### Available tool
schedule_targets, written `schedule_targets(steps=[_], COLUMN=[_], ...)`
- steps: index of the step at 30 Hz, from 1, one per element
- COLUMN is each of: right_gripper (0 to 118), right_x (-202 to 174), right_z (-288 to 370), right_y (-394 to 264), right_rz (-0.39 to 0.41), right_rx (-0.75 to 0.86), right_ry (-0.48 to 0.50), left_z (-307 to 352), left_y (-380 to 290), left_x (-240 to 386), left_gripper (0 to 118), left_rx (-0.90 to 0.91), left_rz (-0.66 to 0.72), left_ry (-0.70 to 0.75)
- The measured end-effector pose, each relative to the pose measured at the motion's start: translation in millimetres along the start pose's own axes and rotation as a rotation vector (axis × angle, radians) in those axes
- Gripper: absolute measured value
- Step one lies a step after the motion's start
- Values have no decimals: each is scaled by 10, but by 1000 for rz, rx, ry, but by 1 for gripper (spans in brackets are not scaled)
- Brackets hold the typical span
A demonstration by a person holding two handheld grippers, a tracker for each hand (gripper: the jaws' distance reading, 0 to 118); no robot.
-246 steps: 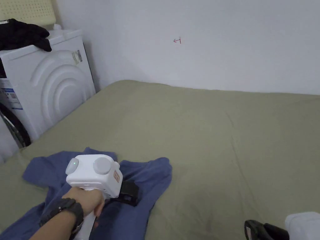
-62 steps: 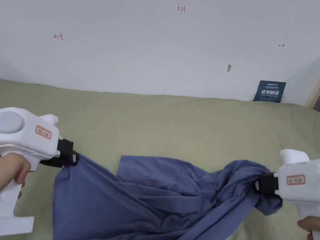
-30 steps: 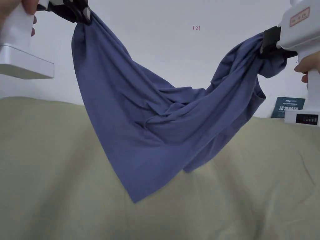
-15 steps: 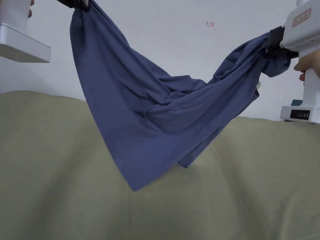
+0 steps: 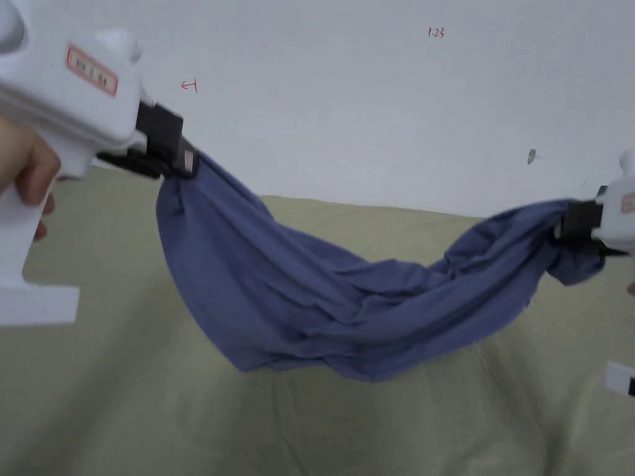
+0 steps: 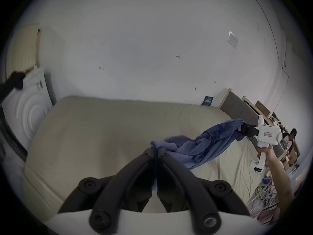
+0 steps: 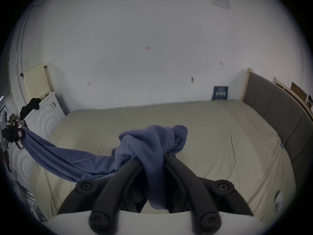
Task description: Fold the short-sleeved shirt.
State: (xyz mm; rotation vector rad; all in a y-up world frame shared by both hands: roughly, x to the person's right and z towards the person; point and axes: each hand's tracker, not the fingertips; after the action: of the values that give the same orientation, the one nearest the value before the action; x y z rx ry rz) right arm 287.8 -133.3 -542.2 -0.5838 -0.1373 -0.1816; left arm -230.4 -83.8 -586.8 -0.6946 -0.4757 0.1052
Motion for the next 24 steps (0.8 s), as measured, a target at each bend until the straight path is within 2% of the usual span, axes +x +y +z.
schedule_targets(steps=[8,10,12,17,24], right_gripper=[10,10,10,10,10], right_x=[515,632,710,876,1038], right_z=[-30,-35,-10,60,96], right_y=[-776,-966,-1161,-1515,-1827], right_rz=[-63,-109,-127,-157,-182], right_rx=[-149,-208,-233,-327,-424], right_ry=[-53,-59,-65,-86,-121], left_z=[150,215,294,487,551], left_y=[-1304,-1623,-1963,-2663,-3302], left_x=[-258,-274,-270,-268,-361], left_gripper=[2,2,2,2,2], left_rx=[-127,-193,-207,-368,-469], left_rz=[95,138,143,139,233], left_ry=[-10,-25,-15,-15,-2])
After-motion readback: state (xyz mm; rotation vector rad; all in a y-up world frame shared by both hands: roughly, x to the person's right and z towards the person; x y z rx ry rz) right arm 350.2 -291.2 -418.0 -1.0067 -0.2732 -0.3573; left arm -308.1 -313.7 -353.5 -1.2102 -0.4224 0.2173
